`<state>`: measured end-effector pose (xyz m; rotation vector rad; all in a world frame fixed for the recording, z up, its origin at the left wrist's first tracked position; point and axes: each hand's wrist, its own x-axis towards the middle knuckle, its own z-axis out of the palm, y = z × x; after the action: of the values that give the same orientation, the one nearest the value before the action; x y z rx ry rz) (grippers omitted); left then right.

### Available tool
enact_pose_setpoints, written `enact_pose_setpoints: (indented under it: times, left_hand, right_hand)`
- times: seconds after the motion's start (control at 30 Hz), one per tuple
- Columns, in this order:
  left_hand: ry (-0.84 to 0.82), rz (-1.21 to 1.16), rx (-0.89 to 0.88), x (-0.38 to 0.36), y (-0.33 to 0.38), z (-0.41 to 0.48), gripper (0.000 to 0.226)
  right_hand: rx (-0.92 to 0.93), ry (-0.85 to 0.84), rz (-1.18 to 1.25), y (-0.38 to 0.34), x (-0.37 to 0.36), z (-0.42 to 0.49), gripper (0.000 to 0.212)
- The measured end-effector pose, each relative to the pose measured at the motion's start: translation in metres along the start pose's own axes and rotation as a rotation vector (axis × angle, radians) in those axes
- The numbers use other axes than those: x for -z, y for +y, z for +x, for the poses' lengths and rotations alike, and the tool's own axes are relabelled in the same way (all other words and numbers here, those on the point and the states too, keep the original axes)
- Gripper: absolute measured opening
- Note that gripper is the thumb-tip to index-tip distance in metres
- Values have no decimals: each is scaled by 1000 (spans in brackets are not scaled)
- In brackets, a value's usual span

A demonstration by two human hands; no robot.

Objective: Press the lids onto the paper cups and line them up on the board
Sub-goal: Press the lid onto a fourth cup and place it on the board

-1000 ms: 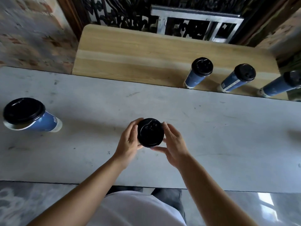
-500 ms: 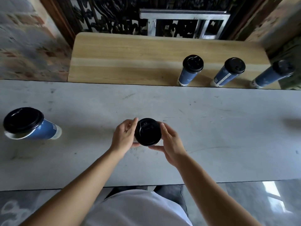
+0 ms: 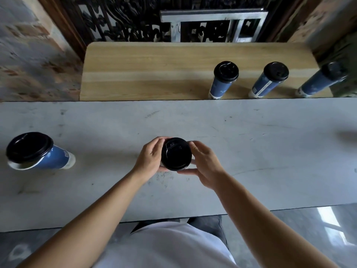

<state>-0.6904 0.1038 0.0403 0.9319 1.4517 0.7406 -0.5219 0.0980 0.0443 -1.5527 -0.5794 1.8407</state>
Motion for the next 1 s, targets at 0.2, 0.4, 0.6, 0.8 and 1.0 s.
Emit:
enact_pose_setpoints:
  times: [0.2, 0.4, 0.6, 0.8, 1.0]
  left_hand:
    - [137, -190, 66, -10, -11, -14, 34]
    - [102, -127, 121, 2, -1, -13, 19]
    - [-39, -13, 256, 22, 4, -3, 26]
    - [-64, -43, 300, 17, -6, -8, 31]
    - [-80, -31, 236, 18, -15, -13, 39]
  right_hand:
    - [-6, 42, 127, 12, -6, -8, 26]
    - [-29, 33, 84, 13, -2, -16, 30]
    - [-54, 2, -31, 1, 1, -10, 35]
    - [22, -6, 46, 17, -1, -11, 28]
    - [79, 33, -56, 24, -3, -12, 32]
